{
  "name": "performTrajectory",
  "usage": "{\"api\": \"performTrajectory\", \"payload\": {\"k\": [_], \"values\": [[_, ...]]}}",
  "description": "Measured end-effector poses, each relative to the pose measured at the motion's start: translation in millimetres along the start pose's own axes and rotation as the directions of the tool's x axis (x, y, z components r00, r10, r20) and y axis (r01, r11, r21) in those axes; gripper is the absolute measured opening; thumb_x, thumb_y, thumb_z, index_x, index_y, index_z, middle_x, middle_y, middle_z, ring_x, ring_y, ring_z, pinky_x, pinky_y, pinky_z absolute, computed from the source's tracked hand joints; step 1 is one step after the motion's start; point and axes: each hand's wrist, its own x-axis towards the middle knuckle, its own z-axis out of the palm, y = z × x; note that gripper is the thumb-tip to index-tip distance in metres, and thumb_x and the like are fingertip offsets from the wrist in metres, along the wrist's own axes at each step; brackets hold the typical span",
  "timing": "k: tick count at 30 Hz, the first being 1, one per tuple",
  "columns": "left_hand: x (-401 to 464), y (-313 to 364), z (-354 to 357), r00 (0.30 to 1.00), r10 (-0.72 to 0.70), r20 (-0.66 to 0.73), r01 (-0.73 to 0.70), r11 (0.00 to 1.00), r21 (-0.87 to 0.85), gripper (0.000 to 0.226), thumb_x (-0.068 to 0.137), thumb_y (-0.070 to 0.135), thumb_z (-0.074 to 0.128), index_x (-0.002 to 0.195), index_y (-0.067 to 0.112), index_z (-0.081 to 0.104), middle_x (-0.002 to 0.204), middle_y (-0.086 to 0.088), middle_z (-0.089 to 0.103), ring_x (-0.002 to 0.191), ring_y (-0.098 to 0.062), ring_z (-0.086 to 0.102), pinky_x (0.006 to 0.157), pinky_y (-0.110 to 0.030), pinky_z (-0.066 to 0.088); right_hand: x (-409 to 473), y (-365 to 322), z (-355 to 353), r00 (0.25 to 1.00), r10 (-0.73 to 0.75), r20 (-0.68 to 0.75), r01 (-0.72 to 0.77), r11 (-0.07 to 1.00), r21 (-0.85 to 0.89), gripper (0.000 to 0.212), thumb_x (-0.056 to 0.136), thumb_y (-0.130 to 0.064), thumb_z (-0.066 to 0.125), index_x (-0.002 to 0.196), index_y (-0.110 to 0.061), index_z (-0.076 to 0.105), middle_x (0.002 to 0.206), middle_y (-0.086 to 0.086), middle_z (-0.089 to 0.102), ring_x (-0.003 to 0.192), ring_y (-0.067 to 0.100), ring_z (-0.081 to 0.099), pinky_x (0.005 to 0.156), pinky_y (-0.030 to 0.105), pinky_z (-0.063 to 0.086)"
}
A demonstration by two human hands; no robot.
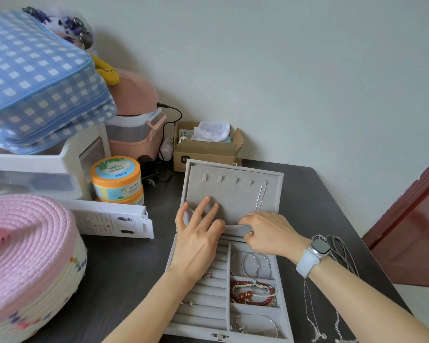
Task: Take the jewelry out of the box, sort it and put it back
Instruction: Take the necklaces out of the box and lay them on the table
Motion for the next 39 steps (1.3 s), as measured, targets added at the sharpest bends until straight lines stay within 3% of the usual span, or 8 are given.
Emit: {"api": "performTrajectory", "payload": {"k": [6, 11, 16, 21, 24, 27, 29, 39], "values": [[-1, -1, 2, 1.0, 0.002, 0.002, -0.002, 1.0, -0.003, 0.01, 0.076, 0.011, 0.065, 0.077, 0.019, 0.06, 0.114, -0.005, 0.067, 0.124, -0.026, 0.049, 0.104, -0.053, 0.021, 3, 3, -5, 1.0, -0.028, -0.008, 0.029, 0.98, 0.198, 0.025, 0.088, -0.022, 0.051, 0.112, -0.02, 0.06, 0.111, 0.001, 0.065, 0.104, 0.019, 0.057, 0.083, 0.023, 0.038], [-1, -2, 3, 1.0, 0.003, 0.005, -0.003, 1.0, 0.01, 0.011, 0.076, 0.01, 0.065, 0.078, 0.019, 0.06, 0.114, -0.005, 0.067, 0.125, -0.026, 0.047, 0.104, -0.053, 0.021, 0, 10, 0, 0.998, 0.016, -0.064, 0.015, 0.888, 0.459, 0.02, 0.089, -0.015, 0.055, 0.106, -0.016, 0.066, 0.085, -0.01, 0.065, 0.069, -0.009, 0.054, 0.062, 0.002, 0.034], [-1, -1, 2, 1.0, -0.003, 0.013, 0.003, 1.0, 0.013, 0.007, 0.078, 0.013, 0.061, 0.08, 0.019, 0.061, 0.114, -0.004, 0.067, 0.124, -0.026, 0.049, 0.104, -0.053, 0.022, 4, 9, 9, 0.985, 0.122, -0.119, -0.037, 0.835, 0.549, 0.019, 0.088, -0.015, 0.056, 0.103, -0.018, 0.068, 0.103, -0.002, 0.069, 0.093, 0.005, 0.058, 0.081, 0.013, 0.037], [-1, -1, 1, 1.0, -0.004, 0.016, 0.004, 1.0, 0.022, 0.008, 0.077, 0.011, 0.061, 0.079, 0.019, 0.062, 0.112, -0.004, 0.068, 0.122, -0.026, 0.051, 0.104, -0.052, 0.022, 7, 6, 3, 0.995, 0.069, 0.078, -0.1, 0.851, 0.516, 0.024, 0.091, -0.018, 0.051, 0.11, -0.014, 0.063, 0.112, 0.002, 0.065, 0.105, 0.014, 0.057, 0.092, 0.025, 0.042], [-1, -1, 1, 1.0, -0.009, 0.017, 0.008, 1.0, 0.019, 0.008, 0.078, 0.011, 0.06, 0.078, 0.019, 0.062, 0.111, -0.004, 0.068, 0.123, -0.025, 0.049, 0.103, -0.052, 0.023, 6, 4, 3, 0.994, 0.065, 0.092, -0.104, 0.836, 0.539, 0.023, 0.092, -0.015, 0.048, 0.109, -0.012, 0.063, 0.087, -0.003, 0.063, 0.074, 0.006, 0.057, 0.068, 0.017, 0.044], [-1, -1, 1, 1.0, -0.007, 0.021, 0.007, 1.0, 0.015, 0.007, 0.079, 0.012, 0.059, 0.078, 0.018, 0.062, 0.111, -0.004, 0.068, 0.124, -0.023, 0.043, 0.104, -0.051, 0.021, 2, 3, 2, 0.989, 0.125, 0.08, -0.137, 0.558, 0.818, 0.02, 0.093, -0.005, 0.044, 0.1, -0.008, 0.063, 0.068, 0.004, 0.049, 0.037, 0.0, 0.032, 0.039, 0.01, 0.028], [-1, -2, 0, 1.0, -0.008, 0.027, 0.007, 1.0, 0.018, 0.007, 0.08, 0.013, 0.057, 0.079, 0.018, 0.062, 0.111, -0.004, 0.068, 0.124, -0.024, 0.045, 0.104, -0.051, 0.021, 1, 4, 3, 0.987, 0.154, 0.047, -0.107, 0.406, 0.908, 0.019, 0.092, -0.001, 0.046, 0.094, -0.01, 0.063, 0.077, 0.012, 0.049, 0.034, 0.003, 0.027, 0.037, 0.012, 0.025], [1, -1, -4, 0.999, -0.009, 0.043, 0.01, 1.0, -0.012, 0.023, 0.086, 0.021, 0.044, 0.081, 0.018, 0.067, 0.108, -0.002, 0.069, 0.118, -0.023, 0.053, 0.104, -0.051, 0.022, -12, 6, -29, 0.921, 0.315, -0.228, 0.105, 0.364, 0.926, 0.016, 0.088, -0.002, 0.053, 0.086, -0.011, 0.066, 0.072, 0.002, 0.067, 0.035, 0.005, 0.042, 0.039, 0.011, 0.032]]}}
